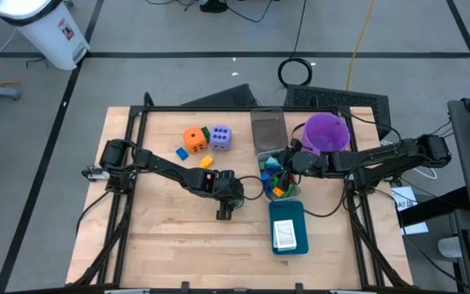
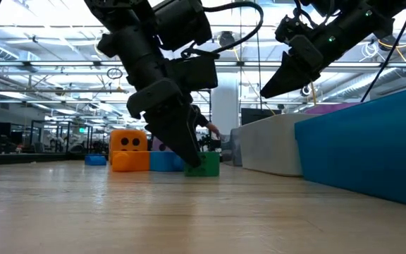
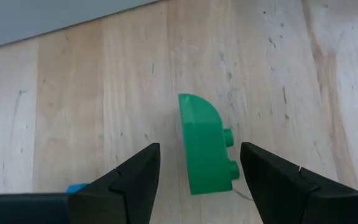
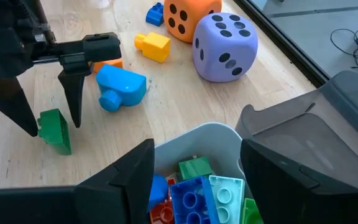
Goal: Pick & Place Toys
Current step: Put the dark green game piece into the gray bin
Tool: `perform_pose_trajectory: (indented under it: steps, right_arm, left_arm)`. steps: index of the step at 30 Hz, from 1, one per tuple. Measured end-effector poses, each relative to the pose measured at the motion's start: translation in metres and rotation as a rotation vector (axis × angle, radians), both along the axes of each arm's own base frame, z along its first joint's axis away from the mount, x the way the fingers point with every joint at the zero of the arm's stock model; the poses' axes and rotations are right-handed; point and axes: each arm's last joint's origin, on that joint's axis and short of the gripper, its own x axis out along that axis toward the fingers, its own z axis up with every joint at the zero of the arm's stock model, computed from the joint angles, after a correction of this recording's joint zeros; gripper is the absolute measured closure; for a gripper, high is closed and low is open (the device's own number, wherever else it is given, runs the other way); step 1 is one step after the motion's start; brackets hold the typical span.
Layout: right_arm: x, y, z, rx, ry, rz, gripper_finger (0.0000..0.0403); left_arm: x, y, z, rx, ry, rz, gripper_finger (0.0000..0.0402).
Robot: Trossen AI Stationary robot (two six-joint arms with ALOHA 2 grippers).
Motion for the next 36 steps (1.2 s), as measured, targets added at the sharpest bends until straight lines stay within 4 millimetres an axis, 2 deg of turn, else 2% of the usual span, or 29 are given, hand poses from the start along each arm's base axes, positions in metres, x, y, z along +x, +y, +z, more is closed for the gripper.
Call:
perform_pose_trajectory:
  steps: [4,6,13,19,25,28,36]
  right_arm:
    - [0.0,0.0,0.0,0.0,0.0,0.0,0.019]
    - [0.0,0.0,0.0,0.0,0.0,0.0,0.019]
    - [0.0,0.0,0.0,-0.002,0.001,0.001,0.019]
    - [0.0,0.0,0.0,-0.012,0.005,0.022,0.019]
    - [0.008,0.007,0.001,0.073,-0.05,0.203,0.019]
    - [0.018,0.014,-0.003,0.09,-0.089,0.28,0.019]
    - [0.045,0.028,-0.026,0.085,-0.146,0.429,0.019]
  left_arm:
    - [0.0,0.0,0.0,0.004,-0.001,0.004,0.0176]
    - [0.0,0.0,0.0,0.0,0.0,0.012,0.0192]
    - [0.0,0.0,0.002,-0.001,-0.006,0.017,0.03]
    - [-0.001,0.004,0.026,0.036,-0.099,0.037,0.0302]
    - [-0.004,0.001,0.059,0.084,-0.251,0.106,0.0302]
    - [-0.004,-0.004,0.066,0.091,-0.295,0.113,0.0295]
    - [-0.004,-0.008,0.067,0.087,-0.305,0.111,0.0297]
